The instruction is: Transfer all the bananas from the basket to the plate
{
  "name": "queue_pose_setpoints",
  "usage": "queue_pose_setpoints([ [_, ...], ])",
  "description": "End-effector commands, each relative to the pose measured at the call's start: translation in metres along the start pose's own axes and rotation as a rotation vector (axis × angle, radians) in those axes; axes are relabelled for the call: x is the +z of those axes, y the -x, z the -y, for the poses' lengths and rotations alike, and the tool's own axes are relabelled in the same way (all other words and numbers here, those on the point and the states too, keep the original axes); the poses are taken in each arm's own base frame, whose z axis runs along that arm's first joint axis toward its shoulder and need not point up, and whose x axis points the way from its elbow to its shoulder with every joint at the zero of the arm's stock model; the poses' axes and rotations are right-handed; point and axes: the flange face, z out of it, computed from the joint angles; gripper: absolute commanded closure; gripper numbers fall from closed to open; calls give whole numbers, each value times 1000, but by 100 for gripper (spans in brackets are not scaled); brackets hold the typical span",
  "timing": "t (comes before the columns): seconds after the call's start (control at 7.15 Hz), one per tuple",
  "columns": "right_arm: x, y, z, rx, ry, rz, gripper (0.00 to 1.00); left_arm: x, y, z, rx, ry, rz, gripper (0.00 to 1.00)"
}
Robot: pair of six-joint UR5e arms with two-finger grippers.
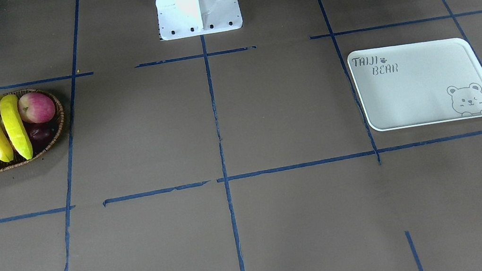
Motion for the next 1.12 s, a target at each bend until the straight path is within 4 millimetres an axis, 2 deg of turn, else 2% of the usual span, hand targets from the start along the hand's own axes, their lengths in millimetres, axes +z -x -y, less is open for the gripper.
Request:
queue_pose_setpoints([
  [0.0, -12, 75, 3, 105, -26, 7, 0, 2, -1, 0, 3, 4, 0, 0],
  [0.14, -4, 83, -1, 135, -60, 10, 0, 2, -1, 0, 1, 5, 0, 0],
  [0.28, 13, 97, -8, 189, -111, 13, 0, 2, -1, 0, 3, 4, 0, 0],
  [0.42, 31, 117, -15, 261, -149, 23, 0, 2, -1, 0, 4, 5, 0, 0],
  [0.56, 60, 129, -23, 305, -148, -6, 1, 2, -1, 0, 4, 5, 0, 0],
  [0.7, 80, 136, -23, 321, -159, -15, 1, 3, -1, 0, 4, 7, 0, 0],
  [0.84, 94, 134, -25, 316, -150, -36, 3, 4, -1, 0, 1, 9, 0, 0],
  [0.98, 99, 132, -25, 313, -151, -53, 4, 4, -1, 0, 2, 10, 0, 0],
])
